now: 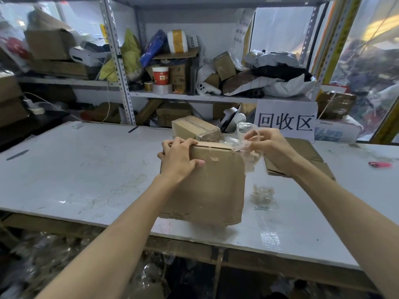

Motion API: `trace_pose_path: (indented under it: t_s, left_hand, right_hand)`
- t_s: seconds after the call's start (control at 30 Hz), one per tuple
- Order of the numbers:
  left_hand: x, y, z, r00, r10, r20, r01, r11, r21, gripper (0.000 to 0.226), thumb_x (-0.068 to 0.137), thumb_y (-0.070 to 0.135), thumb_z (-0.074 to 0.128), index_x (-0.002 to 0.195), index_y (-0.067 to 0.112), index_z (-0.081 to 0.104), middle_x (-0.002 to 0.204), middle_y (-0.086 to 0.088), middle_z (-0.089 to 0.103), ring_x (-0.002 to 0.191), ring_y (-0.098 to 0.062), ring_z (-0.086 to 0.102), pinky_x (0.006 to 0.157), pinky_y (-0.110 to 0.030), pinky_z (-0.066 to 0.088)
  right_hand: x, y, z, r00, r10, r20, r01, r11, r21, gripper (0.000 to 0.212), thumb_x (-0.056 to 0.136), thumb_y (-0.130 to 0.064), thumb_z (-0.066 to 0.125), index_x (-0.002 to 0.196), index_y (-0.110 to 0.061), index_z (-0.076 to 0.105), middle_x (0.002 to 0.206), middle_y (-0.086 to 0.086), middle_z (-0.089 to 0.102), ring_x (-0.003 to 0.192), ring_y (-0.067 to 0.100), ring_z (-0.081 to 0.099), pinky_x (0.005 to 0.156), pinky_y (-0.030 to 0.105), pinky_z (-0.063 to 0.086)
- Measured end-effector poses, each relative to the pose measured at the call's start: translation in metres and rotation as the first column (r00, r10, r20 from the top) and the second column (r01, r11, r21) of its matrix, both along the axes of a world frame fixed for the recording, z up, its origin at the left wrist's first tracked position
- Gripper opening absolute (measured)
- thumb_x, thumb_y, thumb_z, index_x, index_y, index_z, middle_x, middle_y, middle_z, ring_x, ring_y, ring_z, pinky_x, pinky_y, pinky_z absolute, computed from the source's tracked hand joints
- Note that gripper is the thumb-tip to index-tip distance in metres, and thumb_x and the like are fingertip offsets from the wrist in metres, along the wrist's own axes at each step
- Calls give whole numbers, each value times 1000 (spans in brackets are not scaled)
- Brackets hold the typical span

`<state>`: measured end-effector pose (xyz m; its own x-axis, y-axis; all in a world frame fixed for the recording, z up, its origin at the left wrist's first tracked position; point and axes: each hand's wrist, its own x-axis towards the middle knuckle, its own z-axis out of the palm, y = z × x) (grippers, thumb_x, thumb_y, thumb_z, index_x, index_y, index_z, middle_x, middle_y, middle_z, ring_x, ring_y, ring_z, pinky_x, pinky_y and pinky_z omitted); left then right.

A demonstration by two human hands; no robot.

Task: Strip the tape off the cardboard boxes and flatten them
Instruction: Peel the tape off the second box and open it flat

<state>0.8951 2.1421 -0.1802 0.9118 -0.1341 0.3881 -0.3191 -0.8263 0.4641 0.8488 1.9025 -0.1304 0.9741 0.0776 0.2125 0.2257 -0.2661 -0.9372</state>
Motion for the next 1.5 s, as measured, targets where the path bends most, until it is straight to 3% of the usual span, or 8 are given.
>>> trace_pose_path:
  t_s: [0.3, 0.53, 0.67, 0.77, 0.87, 1.1, 1.3, 1.5]
  left_hand:
    - [7, -5, 13, 994, -95, -55, 101, 989, 108, 60, 85, 35, 74, 139, 27, 50, 135, -3, 50, 132, -27, 29, 110, -41, 29]
    - [2, 16, 18, 970, 213, -116, -190, 965, 181, 51, 92, 46, 61, 133, 21, 46, 133, -12, 45, 126, -36, 33, 101, -50, 38]
    - [-12, 1, 21, 998, -68, 7, 69, 995, -69, 54, 93, 40, 62, 142, 25, 45, 131, -6, 46, 121, -23, 39, 98, -36, 39]
    - [-27, -27, 27, 869, -483, -110, 367, 777, -512, 41, 101, 30, 50, 141, 27, 47, 112, 6, 58, 101, -9, 56, 80, -22, 53]
    - [-33, -45, 28, 862, -492, -121, 246, 615, -749, 34, 100, 19, 53, 134, 18, 54, 112, -4, 63, 104, -19, 63, 83, -25, 57]
    - [-47, -57, 20, 778, -628, -11, 364, 465, -807, 51, 88, 30, 63, 136, 14, 55, 129, -9, 63, 121, -23, 60, 102, -41, 50]
    - [-55, -87, 12, 709, -704, -31, 422, 460, -781, 40, 84, 29, 67, 122, 19, 59, 124, -4, 64, 111, -14, 64, 92, -28, 53]
    - [-55, -131, 4, 900, -434, -41, 243, 578, -779, 16, 86, 31, 74, 90, 18, 66, 96, -4, 72, 88, -15, 70, 79, -30, 56]
  right_hand:
    - [3, 20, -10, 952, -294, 90, 299, 953, -49, 17, 67, -15, 85, 79, -13, 73, 77, 6, 74, 75, 21, 71, 75, 35, 57]
    - [-1, 25, -7, 926, -335, 173, 337, 941, 21, 23, 93, -1, 55, 109, -17, 60, 91, 12, 66, 75, 23, 70, 54, 37, 59]
    - [-1, 35, -5, 920, -386, 64, 381, 921, 84, 29, 96, -13, 47, 117, -10, 66, 109, 14, 63, 90, 23, 64, 67, 43, 61]
    - [-6, 43, -3, 965, -260, -20, 259, 948, 183, 41, 87, -24, 40, 106, -1, 68, 105, 22, 65, 96, 29, 62, 81, 49, 56]
    - [-9, 42, -7, 994, -111, 5, 106, 961, 256, 35, 98, -13, 35, 103, -10, 70, 106, 16, 70, 95, 29, 67, 84, 44, 55]
    - [-15, 21, -20, 974, -222, 47, 192, 916, 352, 19, 77, 4, 72, 90, -9, 69, 76, 5, 73, 70, 20, 71, 61, 32, 57]
    - [-31, -3, -29, 953, -300, -45, 286, 840, 460, 29, 76, 21, 58, 87, -4, 67, 82, 17, 72, 68, 28, 72, 50, 30, 56]
    - [-42, -28, -39, 952, -296, -74, 302, 880, 367, 21, 94, -11, 51, 87, -5, 70, 81, 7, 74, 68, 17, 67, 59, 21, 48]
